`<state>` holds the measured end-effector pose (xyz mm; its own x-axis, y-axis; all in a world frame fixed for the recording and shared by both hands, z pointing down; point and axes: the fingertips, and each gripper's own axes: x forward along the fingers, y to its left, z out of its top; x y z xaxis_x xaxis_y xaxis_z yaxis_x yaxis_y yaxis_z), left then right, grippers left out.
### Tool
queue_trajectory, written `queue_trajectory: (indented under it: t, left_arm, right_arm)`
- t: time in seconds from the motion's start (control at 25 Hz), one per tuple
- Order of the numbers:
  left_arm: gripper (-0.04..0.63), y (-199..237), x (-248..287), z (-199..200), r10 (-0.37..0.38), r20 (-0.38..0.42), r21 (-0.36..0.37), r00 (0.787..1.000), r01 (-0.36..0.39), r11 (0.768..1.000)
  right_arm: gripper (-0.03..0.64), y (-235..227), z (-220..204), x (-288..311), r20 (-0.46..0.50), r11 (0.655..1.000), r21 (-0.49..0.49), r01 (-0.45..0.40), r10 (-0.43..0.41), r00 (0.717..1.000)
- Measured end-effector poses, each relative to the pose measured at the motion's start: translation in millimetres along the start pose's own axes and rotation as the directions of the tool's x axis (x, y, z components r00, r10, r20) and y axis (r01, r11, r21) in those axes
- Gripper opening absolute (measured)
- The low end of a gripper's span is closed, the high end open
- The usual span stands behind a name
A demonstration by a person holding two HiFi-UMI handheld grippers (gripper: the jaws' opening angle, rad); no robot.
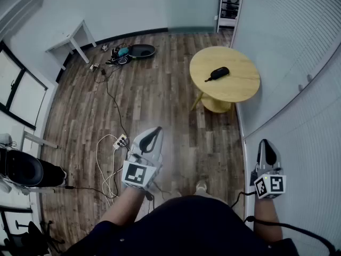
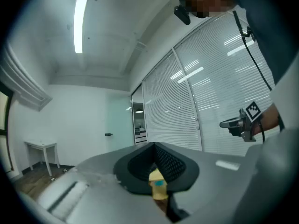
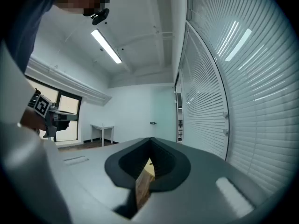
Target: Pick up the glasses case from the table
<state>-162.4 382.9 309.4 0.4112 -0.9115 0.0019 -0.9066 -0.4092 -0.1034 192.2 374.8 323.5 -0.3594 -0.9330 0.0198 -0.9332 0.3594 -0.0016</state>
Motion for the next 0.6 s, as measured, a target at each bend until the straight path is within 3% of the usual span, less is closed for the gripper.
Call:
queue_trajectory:
  t: [0.16, 0.32, 0.6]
  left_arm:
    - [0.003, -5.3, 10.8, 7.0, -0.003, -0.005, 0.051, 1.0, 0.003, 0.999]
    - [0.003, -11.6, 20.6, 16.7, 0.014, -0.004, 0.018, 1.0, -0.014, 1.0]
    - [0.003, -27.3, 49.3, 20.2, 0.023, -0.007, 0.026, 1.0, -0.023, 0.999]
  right_arm:
    - [0.008, -10.3, 1.0, 3.5, 0.011, 1.0, 0.0, -0.001, 0.001, 1.0]
    - [0.008, -18.7, -1.1, 5.5, 0.012, 1.0, 0.003, 0.0, 0.0, 1.0]
    - [0.008, -44.7, -3.6, 17.1, 0.036, 0.998, 0.062, -0.006, 0.003, 0.999]
